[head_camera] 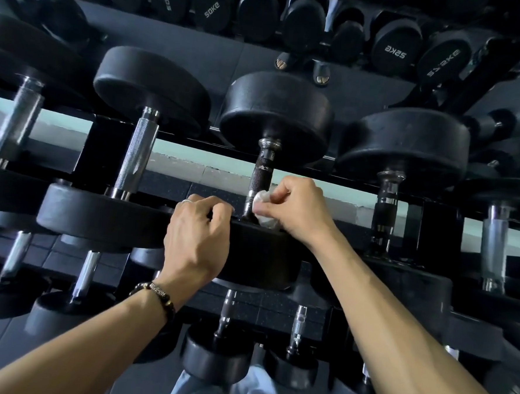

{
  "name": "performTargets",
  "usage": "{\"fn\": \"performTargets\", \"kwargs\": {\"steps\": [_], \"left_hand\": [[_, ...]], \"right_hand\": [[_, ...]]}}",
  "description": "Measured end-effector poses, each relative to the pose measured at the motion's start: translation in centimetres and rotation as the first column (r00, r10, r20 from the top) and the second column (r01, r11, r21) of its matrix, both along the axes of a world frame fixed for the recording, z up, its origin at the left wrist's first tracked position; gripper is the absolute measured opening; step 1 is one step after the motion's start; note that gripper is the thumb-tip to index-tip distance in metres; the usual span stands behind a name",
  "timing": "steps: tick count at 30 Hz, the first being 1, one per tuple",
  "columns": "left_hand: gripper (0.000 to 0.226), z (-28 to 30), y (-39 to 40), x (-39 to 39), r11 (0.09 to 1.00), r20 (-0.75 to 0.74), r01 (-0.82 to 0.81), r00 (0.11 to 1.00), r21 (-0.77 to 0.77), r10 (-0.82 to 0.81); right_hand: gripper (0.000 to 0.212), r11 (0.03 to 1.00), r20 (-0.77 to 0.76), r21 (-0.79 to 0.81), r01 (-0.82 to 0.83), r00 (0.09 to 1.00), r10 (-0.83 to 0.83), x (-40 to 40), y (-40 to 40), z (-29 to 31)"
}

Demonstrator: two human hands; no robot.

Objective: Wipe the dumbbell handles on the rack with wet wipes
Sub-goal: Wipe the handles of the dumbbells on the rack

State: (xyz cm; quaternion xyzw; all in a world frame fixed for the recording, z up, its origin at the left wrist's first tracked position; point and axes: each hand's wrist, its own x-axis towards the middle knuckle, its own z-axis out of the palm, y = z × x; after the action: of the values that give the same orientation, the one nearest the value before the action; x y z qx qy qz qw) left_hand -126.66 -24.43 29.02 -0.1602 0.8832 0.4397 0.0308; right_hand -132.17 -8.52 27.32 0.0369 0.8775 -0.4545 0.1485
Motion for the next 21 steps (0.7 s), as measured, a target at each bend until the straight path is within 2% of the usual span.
{"fn": "performTargets", "kwargs": {"steps": [2,5,6,9,11,14,15,17,19,21], "left_hand": [[0.047,0.0,0.0,0.0,1.000,0.000,-0.004,1.000,-0.002,0.004],[0.049,0.1,0.0,0.1,1.000,0.000,-0.002,1.000,-0.008,0.002],[0.049,0.1,0.0,0.0,1.000,0.001,0.001,1.000,-0.012,-0.001],[0.048,-0.1,0.0,-0.1,1.000,0.001,0.005,1.000,-0.016,-0.005],[0.047,0.0,0.0,0.0,1.000,-0.003,-0.001,1.000,-0.014,0.001],[0.048,0.0,0.1,0.0,1.000,-0.004,0.002,1.000,-0.010,-0.002],[0.049,0.0,0.1,0.0,1.000,-0.003,0.003,1.000,-0.012,-0.003],[0.047,0.0,0.1,-0.1,1.000,-0.003,0.005,1.000,-0.014,-0.005],[0.046,0.0,0.0,-0.1,1.000,-0.005,0.004,1.000,-0.009,-0.004],[0.047,0.0,0.0,0.0,1.000,-0.004,-0.001,1.000,-0.008,0.001]], "right_hand": [[0.027,0.999,0.000,0.030,-0.042,0.999,0.042,-0.7,0.1,0.3],[0.033,0.995,-0.104,-0.023,0.100,0.989,-0.102,-2.4,0.3,0.4],[0.036,0.995,-0.105,-0.019,0.098,0.989,-0.100,-2.4,0.2,0.2],[0.041,0.992,0.013,0.062,-0.112,0.994,0.111,-0.8,-0.1,0.1],[0.039,0.985,0.060,0.044,-0.166,0.985,0.163,-0.7,0.2,0.0],[0.036,0.998,-0.034,-0.056,0.014,0.999,-0.016,-1.8,0.5,-0.1],[0.037,0.998,-0.035,-0.063,0.028,0.999,-0.031,-2.0,0.5,0.0],[0.038,0.995,0.034,-0.001,-0.098,0.995,0.098,-1.5,0.3,0.1],[0.037,0.978,0.152,-0.017,-0.207,0.966,0.208,-0.8,0.3,0.1],[0.036,0.977,0.126,0.028,-0.213,0.970,0.207,-1.1,0.4,0.3]]}}
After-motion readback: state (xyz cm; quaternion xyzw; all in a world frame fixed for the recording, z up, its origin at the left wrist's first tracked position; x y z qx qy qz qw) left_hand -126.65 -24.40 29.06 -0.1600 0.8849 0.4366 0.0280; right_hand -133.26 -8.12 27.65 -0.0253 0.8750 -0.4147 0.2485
